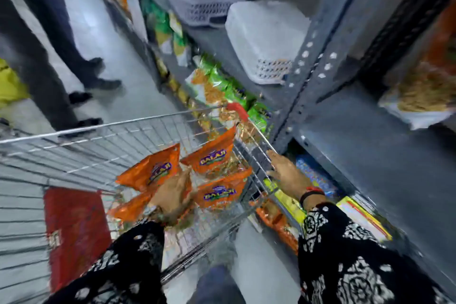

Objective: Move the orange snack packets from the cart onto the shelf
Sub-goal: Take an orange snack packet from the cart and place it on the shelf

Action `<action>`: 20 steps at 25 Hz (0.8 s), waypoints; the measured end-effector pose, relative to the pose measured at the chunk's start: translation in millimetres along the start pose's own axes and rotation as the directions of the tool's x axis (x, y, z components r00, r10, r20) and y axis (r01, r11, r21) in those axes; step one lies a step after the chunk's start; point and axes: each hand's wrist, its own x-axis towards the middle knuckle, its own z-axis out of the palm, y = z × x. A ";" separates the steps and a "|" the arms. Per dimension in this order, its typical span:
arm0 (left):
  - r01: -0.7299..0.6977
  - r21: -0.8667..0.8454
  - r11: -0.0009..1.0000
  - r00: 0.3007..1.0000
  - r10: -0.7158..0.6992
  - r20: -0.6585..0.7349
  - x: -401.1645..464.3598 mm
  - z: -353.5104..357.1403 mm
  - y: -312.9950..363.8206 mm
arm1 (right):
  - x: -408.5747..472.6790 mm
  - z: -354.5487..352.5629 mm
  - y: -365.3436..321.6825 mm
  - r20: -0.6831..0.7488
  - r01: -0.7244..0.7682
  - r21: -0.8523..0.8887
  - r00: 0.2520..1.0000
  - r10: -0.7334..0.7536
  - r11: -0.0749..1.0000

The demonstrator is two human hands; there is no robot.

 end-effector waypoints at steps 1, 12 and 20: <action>0.058 -0.052 0.997 0.996 -0.054 0.070 -1.9 3.5 -7.3 | 11.2 7.9 -0.6 0.087 -0.035 0.043 0.996 0.031 0.998; 0.155 -0.584 0.796 0.972 -0.228 -0.053 46.7 86.6 -45.7 | 104.4 95.5 6.4 0.693 -0.127 0.003 0.715 0.090 0.992; 0.309 -0.733 0.606 0.884 -0.468 -0.015 67.8 124.7 -41.3 | 156.0 120.7 19.4 0.614 -0.376 0.306 0.780 0.120 0.875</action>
